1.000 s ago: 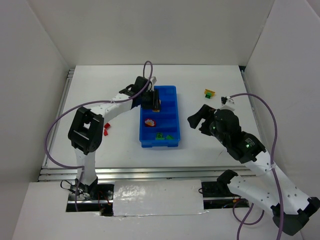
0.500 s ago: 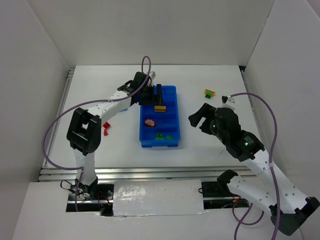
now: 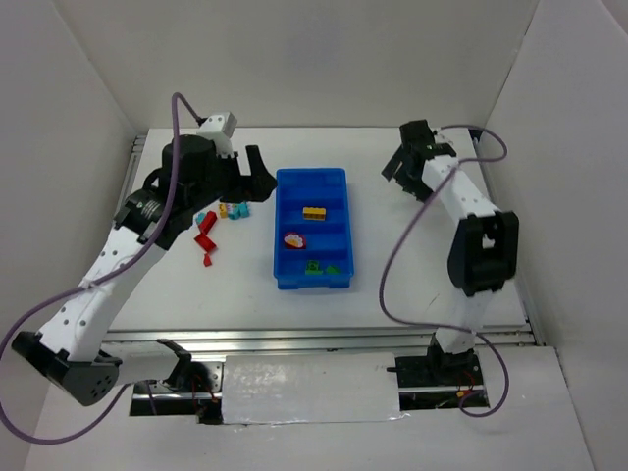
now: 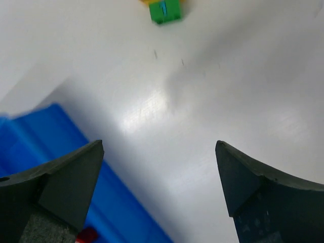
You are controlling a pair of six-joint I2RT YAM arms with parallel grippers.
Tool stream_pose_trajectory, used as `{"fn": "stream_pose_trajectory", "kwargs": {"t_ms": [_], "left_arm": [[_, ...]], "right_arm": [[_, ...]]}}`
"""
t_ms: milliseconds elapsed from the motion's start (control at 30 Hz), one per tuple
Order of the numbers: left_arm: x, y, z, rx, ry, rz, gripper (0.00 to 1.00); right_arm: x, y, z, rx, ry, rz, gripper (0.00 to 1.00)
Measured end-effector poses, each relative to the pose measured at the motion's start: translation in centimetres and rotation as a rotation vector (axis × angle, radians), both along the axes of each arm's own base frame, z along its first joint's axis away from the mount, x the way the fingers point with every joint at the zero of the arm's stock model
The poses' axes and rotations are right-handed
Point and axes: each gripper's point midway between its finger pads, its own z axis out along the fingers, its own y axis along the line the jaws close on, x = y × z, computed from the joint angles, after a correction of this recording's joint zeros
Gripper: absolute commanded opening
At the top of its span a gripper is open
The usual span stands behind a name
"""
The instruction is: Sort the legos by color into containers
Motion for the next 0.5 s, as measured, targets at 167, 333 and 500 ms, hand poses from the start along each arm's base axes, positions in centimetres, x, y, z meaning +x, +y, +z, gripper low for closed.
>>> {"fn": "stream_pose_trajectory", "kwargs": {"t_ms": [167, 333, 500], "left_arm": [[-4.6, 2.1, -1.3, 0.033, 0.034, -0.030, 1.00], [-7.0, 3.4, -2.7, 0.072, 0.081, -0.046, 1.00], [-8.1, 4.2, -3.3, 0.090, 0.106, -0.036, 0.99]], "right_arm": [[7.9, -2.5, -4.1, -0.101, 0.075, 0.002, 0.98], [9.5, -4.8, -7.3, -0.150, 0.151, 0.034, 0.95], [9.9, -5.8, -7.5, -0.123, 0.160, 0.095, 0.89]]}}
